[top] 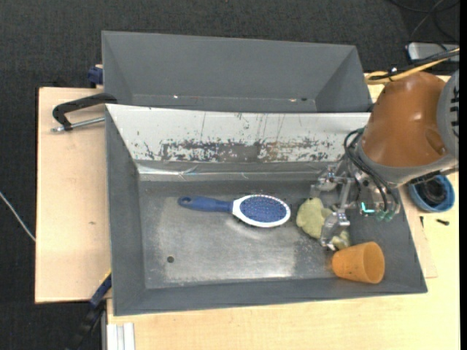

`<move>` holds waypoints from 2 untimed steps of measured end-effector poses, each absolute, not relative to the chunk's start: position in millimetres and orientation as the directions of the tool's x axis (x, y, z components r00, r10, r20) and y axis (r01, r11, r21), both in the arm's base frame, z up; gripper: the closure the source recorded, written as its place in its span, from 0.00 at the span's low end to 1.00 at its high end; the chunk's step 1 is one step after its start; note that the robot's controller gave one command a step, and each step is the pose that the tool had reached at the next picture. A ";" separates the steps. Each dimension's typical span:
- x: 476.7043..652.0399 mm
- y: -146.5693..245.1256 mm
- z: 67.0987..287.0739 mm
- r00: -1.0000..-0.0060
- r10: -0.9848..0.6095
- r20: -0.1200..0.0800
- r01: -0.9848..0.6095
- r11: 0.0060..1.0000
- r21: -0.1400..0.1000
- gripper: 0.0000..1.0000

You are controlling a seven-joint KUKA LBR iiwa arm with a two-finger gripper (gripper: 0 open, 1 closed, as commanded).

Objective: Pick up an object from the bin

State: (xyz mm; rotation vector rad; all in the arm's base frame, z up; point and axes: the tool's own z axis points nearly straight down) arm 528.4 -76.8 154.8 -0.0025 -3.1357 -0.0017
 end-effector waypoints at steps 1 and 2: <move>548.0 -81.3 79.0 -0.977 0.215 0.001 0.215 0.977 0.002 0.00; 549.8 -81.3 81.4 -0.977 0.214 -0.005 0.214 0.977 0.002 1.00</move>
Offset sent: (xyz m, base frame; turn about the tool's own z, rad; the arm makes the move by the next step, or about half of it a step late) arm 0.0193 -0.0056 -0.0751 0.2156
